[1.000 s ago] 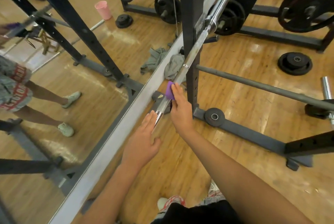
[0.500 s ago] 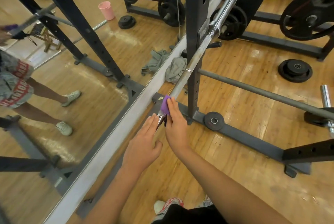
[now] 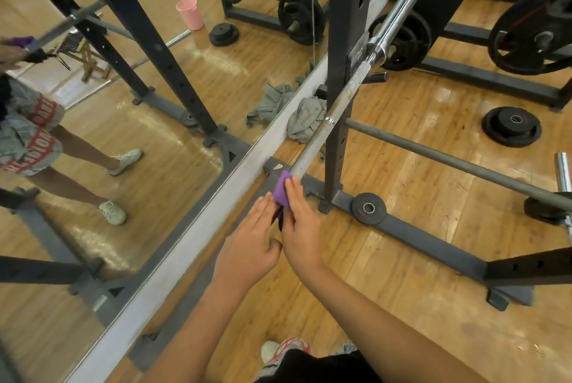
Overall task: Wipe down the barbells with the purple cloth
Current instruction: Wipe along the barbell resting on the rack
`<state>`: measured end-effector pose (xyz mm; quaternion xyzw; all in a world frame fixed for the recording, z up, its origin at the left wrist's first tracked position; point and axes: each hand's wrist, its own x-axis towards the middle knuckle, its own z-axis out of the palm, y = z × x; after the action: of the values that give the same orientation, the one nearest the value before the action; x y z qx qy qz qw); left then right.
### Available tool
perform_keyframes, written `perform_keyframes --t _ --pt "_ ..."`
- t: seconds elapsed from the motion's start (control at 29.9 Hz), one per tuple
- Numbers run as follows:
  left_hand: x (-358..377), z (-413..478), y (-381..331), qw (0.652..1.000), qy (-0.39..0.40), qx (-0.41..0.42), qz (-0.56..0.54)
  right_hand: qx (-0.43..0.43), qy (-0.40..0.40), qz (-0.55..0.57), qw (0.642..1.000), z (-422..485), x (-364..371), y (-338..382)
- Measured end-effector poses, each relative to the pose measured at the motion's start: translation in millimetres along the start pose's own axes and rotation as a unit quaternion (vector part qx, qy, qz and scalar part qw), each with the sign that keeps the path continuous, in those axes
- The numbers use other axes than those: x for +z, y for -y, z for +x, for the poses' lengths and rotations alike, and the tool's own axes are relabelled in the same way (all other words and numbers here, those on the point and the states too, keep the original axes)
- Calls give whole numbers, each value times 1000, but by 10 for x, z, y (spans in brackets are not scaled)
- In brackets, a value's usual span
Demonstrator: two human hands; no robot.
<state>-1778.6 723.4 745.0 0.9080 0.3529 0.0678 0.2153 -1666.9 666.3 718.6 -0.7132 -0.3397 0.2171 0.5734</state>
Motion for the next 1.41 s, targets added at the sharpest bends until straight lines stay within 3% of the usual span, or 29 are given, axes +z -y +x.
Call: perform_keyframes --t 0.1,0.23,0.67,1.07,1.24,1.41 --pt "-10 5 -7 1000 3 0 2 -1 2 1 1000 36 -19 -48" --pt "-31 -16 -43 1000 11 -1 7 60 -49 23 997 458 -151 -14" --pt "-32 26 -28 1000 2 26 7 26 -8 -31 999 87 -76 9" --pt "-55 34 -4 999 28 46 -7 -9 21 -196 980 540 -219 160" --pt "-35 -11 -7 998 29 55 31 -29 26 -261 965 629 -240 219" --pt "75 -303 18 988 29 46 146 -40 103 -283 953 681 -414 226"
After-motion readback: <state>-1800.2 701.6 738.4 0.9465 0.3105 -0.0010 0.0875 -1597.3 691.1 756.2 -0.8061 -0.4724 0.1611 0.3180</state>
